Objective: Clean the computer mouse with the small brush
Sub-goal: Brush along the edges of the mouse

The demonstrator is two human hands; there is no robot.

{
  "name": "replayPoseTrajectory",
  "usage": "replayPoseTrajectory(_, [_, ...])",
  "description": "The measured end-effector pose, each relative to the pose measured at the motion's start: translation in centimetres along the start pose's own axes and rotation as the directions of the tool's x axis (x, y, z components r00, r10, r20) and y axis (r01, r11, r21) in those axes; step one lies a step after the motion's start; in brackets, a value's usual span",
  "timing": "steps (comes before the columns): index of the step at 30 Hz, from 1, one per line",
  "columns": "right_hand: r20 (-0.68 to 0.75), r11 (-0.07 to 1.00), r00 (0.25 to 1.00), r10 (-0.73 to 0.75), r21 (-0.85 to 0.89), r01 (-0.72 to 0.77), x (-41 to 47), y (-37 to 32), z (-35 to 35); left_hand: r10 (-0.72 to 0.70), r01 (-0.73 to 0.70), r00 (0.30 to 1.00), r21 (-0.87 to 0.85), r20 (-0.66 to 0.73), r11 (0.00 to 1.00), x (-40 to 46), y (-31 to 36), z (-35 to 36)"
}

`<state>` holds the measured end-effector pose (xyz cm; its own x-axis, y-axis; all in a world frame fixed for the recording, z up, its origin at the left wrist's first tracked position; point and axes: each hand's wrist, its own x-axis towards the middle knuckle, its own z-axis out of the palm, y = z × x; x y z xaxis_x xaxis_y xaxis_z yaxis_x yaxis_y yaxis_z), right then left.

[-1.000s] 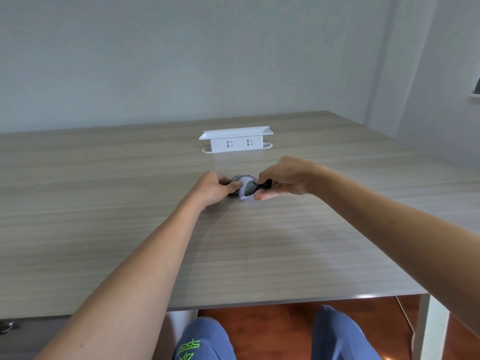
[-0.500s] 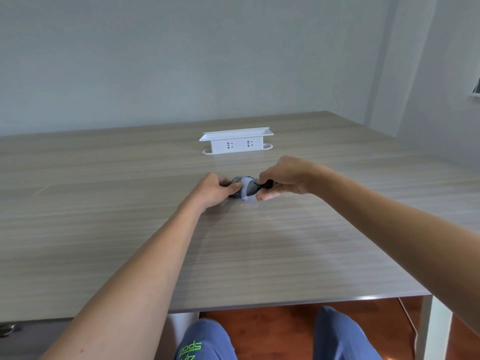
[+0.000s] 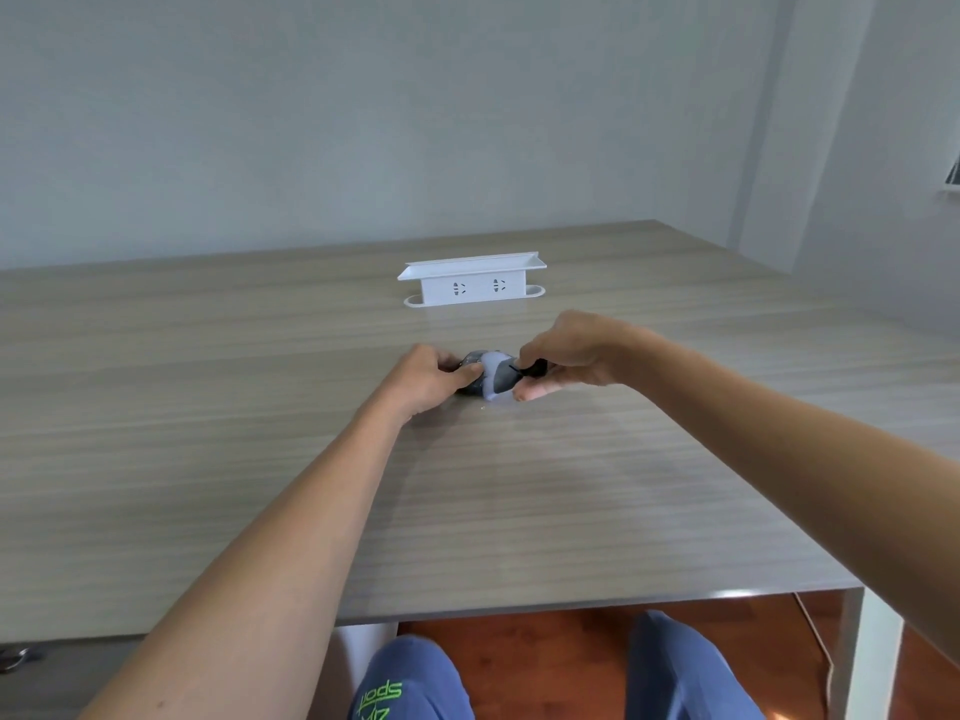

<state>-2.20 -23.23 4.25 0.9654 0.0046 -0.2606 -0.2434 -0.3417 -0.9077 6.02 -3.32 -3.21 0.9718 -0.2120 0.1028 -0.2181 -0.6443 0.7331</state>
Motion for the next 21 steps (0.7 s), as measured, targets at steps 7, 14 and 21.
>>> replayPoseTrajectory(7, [-0.131,0.980,0.990,-0.047,-0.197,0.020,1.0,0.6,-0.4,-0.009,0.009,1.000,-0.026,0.005,1.000,-0.5,0.6,0.0])
replayPoseTrajectory(14, [0.010,0.999,0.999,-0.047,0.005,0.047,0.2,-0.2,0.2,-0.023,0.023,1.000,0.004,-0.007,1.000,-0.9,1.1,-0.1])
replayPoseTrajectory(21, [-0.140,0.990,0.983,-0.115,-0.099,0.102,1.0,0.0,0.6,-0.032,0.032,0.999,0.020,-0.020,0.999,-1.2,1.4,-0.2])
